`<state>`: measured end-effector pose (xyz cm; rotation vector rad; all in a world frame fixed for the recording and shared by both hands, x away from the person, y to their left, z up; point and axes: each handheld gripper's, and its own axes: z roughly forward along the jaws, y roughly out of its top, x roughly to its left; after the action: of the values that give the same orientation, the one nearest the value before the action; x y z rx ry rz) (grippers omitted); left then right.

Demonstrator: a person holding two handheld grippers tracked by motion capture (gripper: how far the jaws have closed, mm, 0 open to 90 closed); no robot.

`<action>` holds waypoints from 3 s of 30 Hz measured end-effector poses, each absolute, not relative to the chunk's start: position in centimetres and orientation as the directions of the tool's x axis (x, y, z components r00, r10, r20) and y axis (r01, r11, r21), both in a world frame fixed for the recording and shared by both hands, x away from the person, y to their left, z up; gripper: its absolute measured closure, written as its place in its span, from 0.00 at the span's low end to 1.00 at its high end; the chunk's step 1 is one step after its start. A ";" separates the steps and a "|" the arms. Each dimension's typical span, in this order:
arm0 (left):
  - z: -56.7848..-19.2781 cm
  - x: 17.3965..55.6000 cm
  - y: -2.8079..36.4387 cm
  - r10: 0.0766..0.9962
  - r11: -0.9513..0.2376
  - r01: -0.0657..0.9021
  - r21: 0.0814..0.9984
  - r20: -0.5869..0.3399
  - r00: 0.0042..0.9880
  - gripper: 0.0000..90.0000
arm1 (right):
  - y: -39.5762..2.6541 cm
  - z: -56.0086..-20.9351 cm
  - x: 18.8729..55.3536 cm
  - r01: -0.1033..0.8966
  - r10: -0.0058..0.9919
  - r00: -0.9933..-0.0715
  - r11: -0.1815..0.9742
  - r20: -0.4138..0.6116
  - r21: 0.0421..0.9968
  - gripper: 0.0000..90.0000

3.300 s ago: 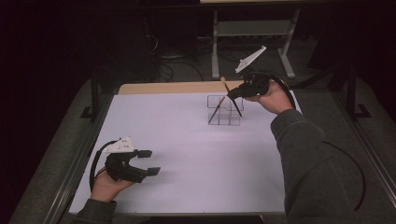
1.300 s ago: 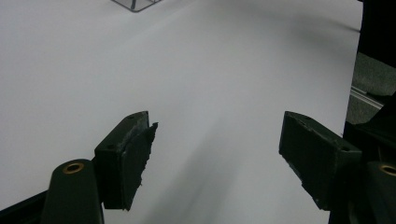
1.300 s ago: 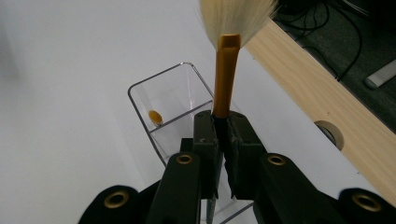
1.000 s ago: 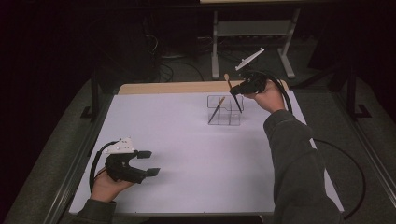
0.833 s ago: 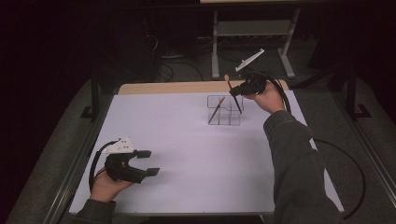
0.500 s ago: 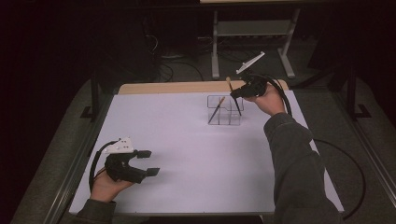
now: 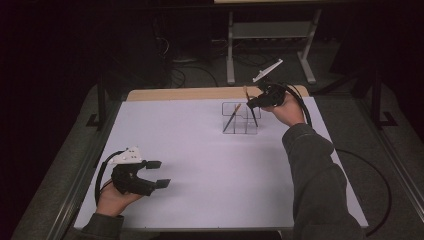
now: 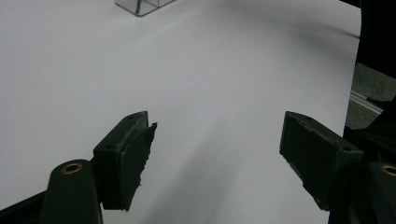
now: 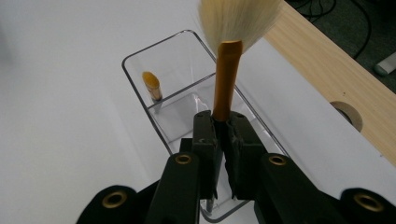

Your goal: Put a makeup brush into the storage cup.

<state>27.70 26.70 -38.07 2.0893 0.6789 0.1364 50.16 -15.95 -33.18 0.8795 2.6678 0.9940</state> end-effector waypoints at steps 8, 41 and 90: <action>-38.0 27.7 26.7 0.517 -0.441 0.414 0.796 -0.152 0.842 0.26 | -16.1 -33.4 50.0 0.482 0.584 -0.810 0.606 0.057 0.633 0.91; -38.0 27.6 26.9 0.533 -0.420 0.426 0.802 -0.162 0.831 0.24 | -17.5 -34.3 48.7 0.516 0.609 -0.787 0.555 0.104 0.652 0.71; -38.2 27.6 27.1 0.546 -0.411 0.434 0.802 -0.164 0.821 0.24 | -19.7 -34.6 45.6 0.508 0.628 -0.768 0.478 0.125 0.716 0.43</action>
<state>27.60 27.07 -38.23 2.0651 0.7211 0.1517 45.56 -19.75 -34.56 0.9934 2.5647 1.1630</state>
